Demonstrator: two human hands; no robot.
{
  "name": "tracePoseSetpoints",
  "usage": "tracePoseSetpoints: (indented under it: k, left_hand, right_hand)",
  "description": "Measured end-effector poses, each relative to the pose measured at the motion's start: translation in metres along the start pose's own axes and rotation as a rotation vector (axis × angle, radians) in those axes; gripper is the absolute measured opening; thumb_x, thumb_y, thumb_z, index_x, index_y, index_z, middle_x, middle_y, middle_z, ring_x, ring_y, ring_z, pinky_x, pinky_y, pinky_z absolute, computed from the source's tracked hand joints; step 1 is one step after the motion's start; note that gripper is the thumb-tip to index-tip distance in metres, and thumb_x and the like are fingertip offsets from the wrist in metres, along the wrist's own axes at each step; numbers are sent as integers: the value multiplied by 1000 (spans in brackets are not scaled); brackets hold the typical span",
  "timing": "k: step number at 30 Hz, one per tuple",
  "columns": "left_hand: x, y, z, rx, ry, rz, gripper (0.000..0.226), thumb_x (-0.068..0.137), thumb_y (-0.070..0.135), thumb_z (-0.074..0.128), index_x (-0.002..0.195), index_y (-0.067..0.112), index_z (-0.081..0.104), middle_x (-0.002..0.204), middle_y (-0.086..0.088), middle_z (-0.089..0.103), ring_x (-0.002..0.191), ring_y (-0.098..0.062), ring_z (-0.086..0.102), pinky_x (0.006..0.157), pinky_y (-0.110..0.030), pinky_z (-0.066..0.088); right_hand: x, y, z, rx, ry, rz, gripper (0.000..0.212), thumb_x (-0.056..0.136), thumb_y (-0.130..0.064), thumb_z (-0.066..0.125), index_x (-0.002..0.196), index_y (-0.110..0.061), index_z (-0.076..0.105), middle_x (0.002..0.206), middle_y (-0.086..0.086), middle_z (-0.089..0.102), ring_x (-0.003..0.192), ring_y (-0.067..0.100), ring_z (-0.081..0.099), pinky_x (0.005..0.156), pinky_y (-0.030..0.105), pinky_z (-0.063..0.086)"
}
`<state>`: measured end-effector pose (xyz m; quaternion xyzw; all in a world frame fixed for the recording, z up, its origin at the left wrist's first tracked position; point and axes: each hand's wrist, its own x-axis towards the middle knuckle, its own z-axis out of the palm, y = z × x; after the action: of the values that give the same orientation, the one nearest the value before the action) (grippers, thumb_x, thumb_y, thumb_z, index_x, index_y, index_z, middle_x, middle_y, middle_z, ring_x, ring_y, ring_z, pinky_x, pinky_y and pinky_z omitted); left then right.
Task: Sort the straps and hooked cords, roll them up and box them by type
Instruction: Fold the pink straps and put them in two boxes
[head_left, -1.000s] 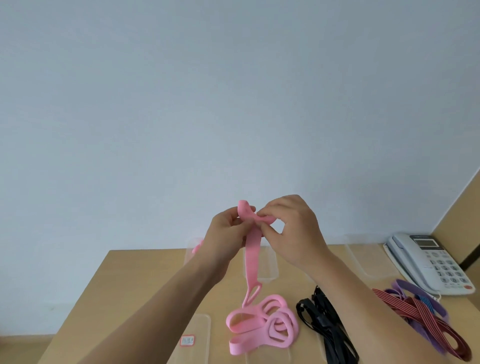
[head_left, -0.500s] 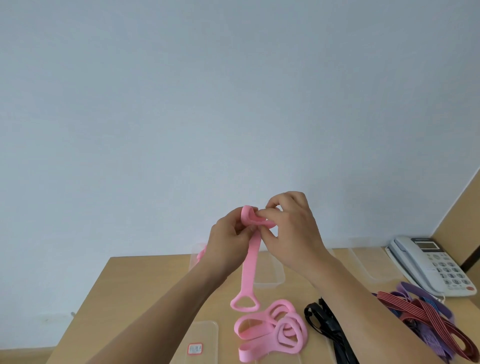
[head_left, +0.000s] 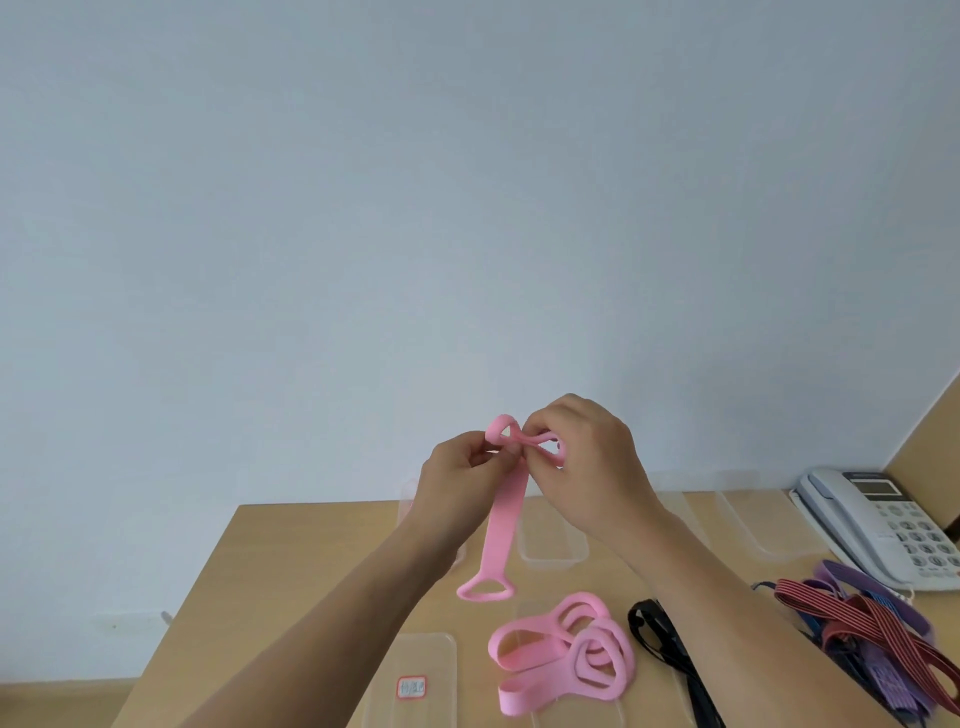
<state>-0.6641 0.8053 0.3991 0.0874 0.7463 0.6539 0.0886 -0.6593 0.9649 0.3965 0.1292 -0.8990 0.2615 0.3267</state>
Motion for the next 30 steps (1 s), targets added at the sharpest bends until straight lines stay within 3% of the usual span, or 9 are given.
tracePoseSetpoints:
  k: [4, 7, 10, 16, 18, 21, 24, 28, 30]
  left_hand:
    - [1, 2, -3, -108, -77, -8, 20, 100, 20, 61, 105, 8, 76, 106, -21, 75, 104, -38, 71, 100, -51, 55]
    - [-2, 7, -6, -168, -149, -9, 27, 102, 24, 58, 101, 6, 78, 102, -17, 77, 102, -33, 73, 97, -40, 58]
    - [-5, 12, -8, -244, -178, -33, 36, 104, 29, 54, 91, 8, 81, 99, -12, 79, 100, -30, 74, 96, -39, 58]
    - [0, 11, -15, -285, -166, -21, 21, 96, 4, 56, 96, -11, 70, 85, -17, 70, 84, -27, 68, 84, -32, 60]
    - [2, 10, -16, -279, -109, -55, 21, 87, 4, 71, 104, -7, 70, 83, -14, 71, 76, -23, 70, 73, -26, 59]
    - [6, 5, -17, -216, -100, -82, 46, 69, 12, 81, 114, 5, 71, 82, -3, 76, 66, -10, 69, 66, -21, 54]
    - [8, 1, -17, -208, -90, -77, 33, 84, -2, 75, 116, 6, 68, 81, 0, 77, 64, -7, 69, 65, -19, 53]
    - [10, -2, -18, -228, -113, -68, 42, 77, 1, 77, 118, 7, 68, 94, -9, 79, 79, -15, 74, 71, -22, 56]
    - [11, -6, -18, -200, -103, -71, 38, 85, -7, 71, 119, 8, 68, 97, -11, 78, 83, -17, 74, 74, -24, 56]
  right_hand:
    - [-4, -2, 6, -41, 65, -35, 12, 75, -6, 71, 80, -16, 71, 80, -6, 60, 70, 16, 53, 59, 24, 41]
    - [-7, -2, 10, -80, 115, -57, 16, 74, 0, 74, 73, -13, 66, 78, -4, 58, 69, 18, 51, 57, 25, 40]
    - [-9, -1, 11, -69, 107, -68, 18, 76, 0, 77, 71, -13, 65, 78, -4, 58, 69, 18, 52, 58, 25, 40]
    - [-17, -2, 14, -11, 23, -109, 10, 77, -9, 76, 72, -17, 71, 92, -1, 68, 76, 22, 61, 62, 31, 51]
    - [-21, -3, 15, -10, 16, -96, 4, 79, -17, 72, 75, -17, 73, 96, -2, 68, 80, 21, 61, 64, 32, 52]
    - [-22, -4, 15, 1, 21, -72, 10, 79, -19, 69, 84, -20, 78, 94, -5, 69, 84, 19, 62, 68, 29, 52]
    - [-21, -7, 13, 13, 4, -54, 13, 76, -16, 69, 83, -21, 79, 89, -10, 69, 85, 17, 61, 69, 28, 51]
    - [-19, -7, 10, 21, 1, -28, 13, 74, -9, 72, 80, -20, 77, 87, -10, 69, 84, 17, 61, 69, 28, 51]
    - [-18, -8, 9, 35, -15, -19, 18, 73, -5, 74, 79, -21, 75, 86, -11, 69, 84, 16, 61, 70, 27, 51]
